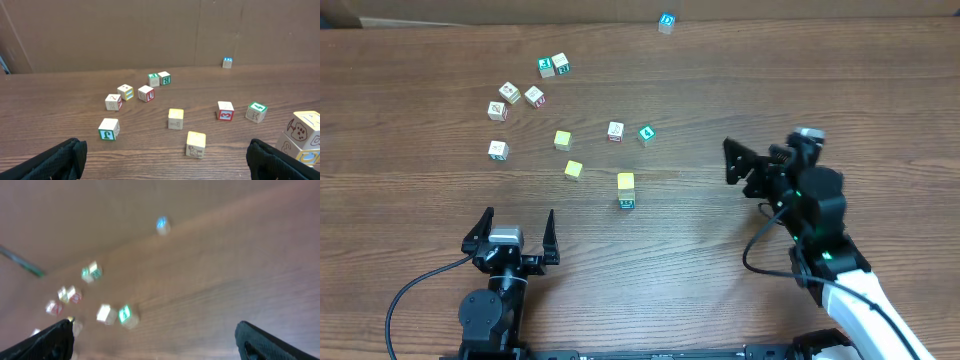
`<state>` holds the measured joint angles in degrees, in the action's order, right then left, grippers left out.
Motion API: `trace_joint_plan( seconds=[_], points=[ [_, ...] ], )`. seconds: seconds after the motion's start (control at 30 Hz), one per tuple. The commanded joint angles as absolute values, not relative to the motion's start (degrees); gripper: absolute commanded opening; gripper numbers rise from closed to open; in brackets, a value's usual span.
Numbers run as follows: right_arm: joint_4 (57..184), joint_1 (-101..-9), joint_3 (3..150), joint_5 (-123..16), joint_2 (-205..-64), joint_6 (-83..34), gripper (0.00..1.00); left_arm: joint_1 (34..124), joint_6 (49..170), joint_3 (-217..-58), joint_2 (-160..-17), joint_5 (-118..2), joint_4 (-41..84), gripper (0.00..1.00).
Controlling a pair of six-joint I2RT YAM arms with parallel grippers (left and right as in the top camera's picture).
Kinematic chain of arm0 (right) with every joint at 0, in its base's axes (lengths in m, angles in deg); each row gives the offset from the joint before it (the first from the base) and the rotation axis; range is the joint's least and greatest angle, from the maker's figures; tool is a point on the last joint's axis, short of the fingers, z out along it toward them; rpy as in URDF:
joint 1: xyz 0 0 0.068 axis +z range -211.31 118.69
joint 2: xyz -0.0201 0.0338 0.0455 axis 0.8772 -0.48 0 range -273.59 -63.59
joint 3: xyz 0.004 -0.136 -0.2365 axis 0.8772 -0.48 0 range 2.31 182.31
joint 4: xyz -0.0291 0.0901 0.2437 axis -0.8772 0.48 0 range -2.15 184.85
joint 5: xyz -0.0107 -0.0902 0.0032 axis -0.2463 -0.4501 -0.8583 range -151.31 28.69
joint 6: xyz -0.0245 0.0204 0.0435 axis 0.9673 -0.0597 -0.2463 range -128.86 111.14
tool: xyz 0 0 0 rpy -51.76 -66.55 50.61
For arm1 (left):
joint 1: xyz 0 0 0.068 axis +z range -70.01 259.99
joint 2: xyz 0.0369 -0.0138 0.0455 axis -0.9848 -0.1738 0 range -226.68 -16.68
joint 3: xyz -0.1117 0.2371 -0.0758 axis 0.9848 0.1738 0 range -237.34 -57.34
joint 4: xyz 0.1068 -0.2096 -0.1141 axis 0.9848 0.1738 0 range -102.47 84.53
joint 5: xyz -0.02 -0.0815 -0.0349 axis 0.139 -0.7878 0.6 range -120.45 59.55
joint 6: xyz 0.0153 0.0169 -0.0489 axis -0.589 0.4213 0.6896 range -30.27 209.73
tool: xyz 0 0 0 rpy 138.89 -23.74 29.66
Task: Form a tower
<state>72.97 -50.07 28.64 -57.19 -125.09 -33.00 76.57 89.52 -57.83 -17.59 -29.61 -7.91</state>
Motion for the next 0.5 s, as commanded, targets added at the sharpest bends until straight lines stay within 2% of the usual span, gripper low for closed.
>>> trace_joint_plan(
  seconds=[0.0, 0.1, 0.2, 0.47],
  points=[
    [62.9, -52.2, 23.0, -58.3, -121.5, -32.5, 1.0, 76.2, 88.6, -57.6, -16.9, -29.9, -8.0, 0.99],
    [50.8, -53.1, 17.9, -58.8, -120.0, -32.5, 1.0, 76.2, 88.6, -57.6, -16.9, -29.9, -8.0, 0.99],
    [44.3, -53.1, 14.9, -59.3, -118.4, -30.9, 1.0, 76.2, 88.6, -57.6, -16.9, -29.9, -8.0, 1.0],
    [46.7, -53.1, 12.6, -59.3, -113.9, -30.8, 1.0, 76.2, 88.6, -57.6, -16.9, -29.9, -8.0, 0.99]
  ],
)
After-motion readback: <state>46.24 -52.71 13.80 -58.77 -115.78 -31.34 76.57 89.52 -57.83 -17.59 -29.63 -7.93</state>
